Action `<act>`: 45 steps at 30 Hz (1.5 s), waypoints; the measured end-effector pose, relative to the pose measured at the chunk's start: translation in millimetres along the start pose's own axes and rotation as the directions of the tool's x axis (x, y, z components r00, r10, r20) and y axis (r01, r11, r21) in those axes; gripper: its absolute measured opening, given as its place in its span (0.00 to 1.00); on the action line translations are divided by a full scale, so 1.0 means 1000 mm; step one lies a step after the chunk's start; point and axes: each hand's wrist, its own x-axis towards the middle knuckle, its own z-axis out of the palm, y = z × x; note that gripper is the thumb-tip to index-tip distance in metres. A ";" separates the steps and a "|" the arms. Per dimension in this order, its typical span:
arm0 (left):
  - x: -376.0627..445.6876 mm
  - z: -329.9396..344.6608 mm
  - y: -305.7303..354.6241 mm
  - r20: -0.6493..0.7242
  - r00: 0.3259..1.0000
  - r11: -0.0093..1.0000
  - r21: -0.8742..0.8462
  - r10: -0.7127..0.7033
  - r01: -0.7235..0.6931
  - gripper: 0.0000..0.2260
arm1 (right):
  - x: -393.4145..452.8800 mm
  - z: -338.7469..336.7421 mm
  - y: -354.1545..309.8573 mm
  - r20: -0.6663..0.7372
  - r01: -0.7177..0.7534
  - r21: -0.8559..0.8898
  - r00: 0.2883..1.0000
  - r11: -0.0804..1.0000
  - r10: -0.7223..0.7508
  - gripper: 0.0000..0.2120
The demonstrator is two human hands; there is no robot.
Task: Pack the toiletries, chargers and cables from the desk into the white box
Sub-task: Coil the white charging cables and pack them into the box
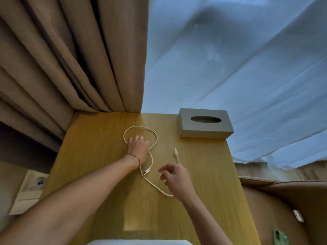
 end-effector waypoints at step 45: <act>-0.263 -0.205 0.000 0.156 0.926 -0.754 -0.633 -0.344 -0.174 0.17 | -0.198 0.012 -0.085 -0.118 0.482 0.042 0.872 0.875 -0.475 0.15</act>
